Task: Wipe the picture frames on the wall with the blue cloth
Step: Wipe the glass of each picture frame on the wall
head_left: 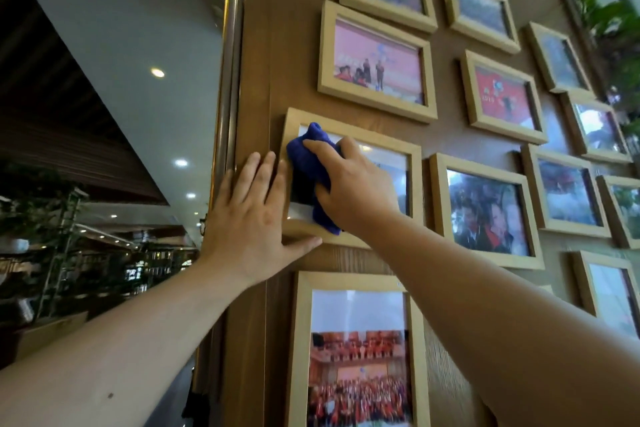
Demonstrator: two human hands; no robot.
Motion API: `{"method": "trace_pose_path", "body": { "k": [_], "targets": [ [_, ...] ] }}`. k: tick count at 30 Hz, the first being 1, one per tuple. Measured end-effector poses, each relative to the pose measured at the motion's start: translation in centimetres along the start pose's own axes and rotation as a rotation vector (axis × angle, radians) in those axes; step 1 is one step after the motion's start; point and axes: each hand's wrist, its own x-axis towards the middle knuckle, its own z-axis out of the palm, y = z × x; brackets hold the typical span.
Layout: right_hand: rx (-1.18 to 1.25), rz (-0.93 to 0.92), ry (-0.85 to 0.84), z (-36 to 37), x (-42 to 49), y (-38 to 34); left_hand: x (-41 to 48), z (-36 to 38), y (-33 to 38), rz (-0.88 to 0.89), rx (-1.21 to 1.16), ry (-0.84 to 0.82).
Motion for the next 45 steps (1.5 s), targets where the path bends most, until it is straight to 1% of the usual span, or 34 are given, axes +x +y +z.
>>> {"method": "trace_pose_path", "body": {
  "k": [4,7,10,13,15,17,18,20,24,26,29,31,33,35,36,38,43,45],
  "targets": [
    [-0.02,-0.001,-0.001,0.7,-0.1,0.3,0.0,0.2,0.0,0.014,0.019,-0.002],
    [-0.037,0.024,-0.001,0.6,-0.3,1.9,-0.1,0.2,0.0,0.023,0.022,0.005],
    [-0.104,0.135,0.009,0.1,-0.8,4.7,-0.1,0.2,0.0,0.031,0.007,0.002],
    [-0.188,0.313,0.011,-0.4,-2.1,7.8,-0.1,0.3,0.0,0.026,0.019,-0.013],
    [-0.189,0.412,0.017,-0.5,-2.8,9.0,-0.1,0.4,-0.1,0.018,0.025,-0.017],
    [-0.173,0.432,0.02,-0.1,-3.0,8.9,-0.1,0.5,-0.2,0.01,0.022,-0.015],
    [-0.16,0.413,0.026,0.0,-2.9,8.5,-0.1,0.5,-0.1,0.011,0.021,-0.014],
    [-0.12,0.314,0.032,0.3,-2.5,7.0,-0.1,0.5,-0.1,0.013,0.018,-0.009],
    [-0.025,-0.047,-0.04,0.2,-2.2,3.1,-0.1,0.5,0.0,0.01,0.024,-0.004],
    [-0.039,-0.163,-0.069,-0.1,-2.3,2.4,-0.1,0.4,0.0,0.016,0.025,-0.007],
    [-0.117,-0.18,-0.107,-1.1,-3.1,3.7,-0.1,0.3,0.0,0.019,0.026,-0.013],
    [-0.209,-0.121,-0.124,-1.7,-3.9,5.9,-0.1,0.3,0.0,0.016,0.029,-0.017],
    [-0.275,-0.024,-0.139,-2.4,-4.9,7.8,-0.1,0.2,0.0,0.015,0.03,-0.023],
    [-0.294,0.032,-0.169,-2.6,-5.5,8.6,-0.1,0.2,0.0,0.013,0.03,-0.03],
    [-0.286,0.027,-0.187,-2.6,-5.5,8.5,-0.1,0.2,0.1,0.01,0.03,-0.031],
    [-0.245,-0.042,-0.221,-2.6,-5.0,7.5,0.0,0.2,0.1,0.007,0.036,-0.031],
    [-0.16,-0.356,-0.258,-1.8,-2.9,3.3,-0.1,0.1,0.2,0.014,0.054,-0.022],
    [-0.13,-0.419,-0.263,-1.7,-2.7,2.5,-0.2,0.0,0.2,0.011,0.059,-0.023]
  ]
}}
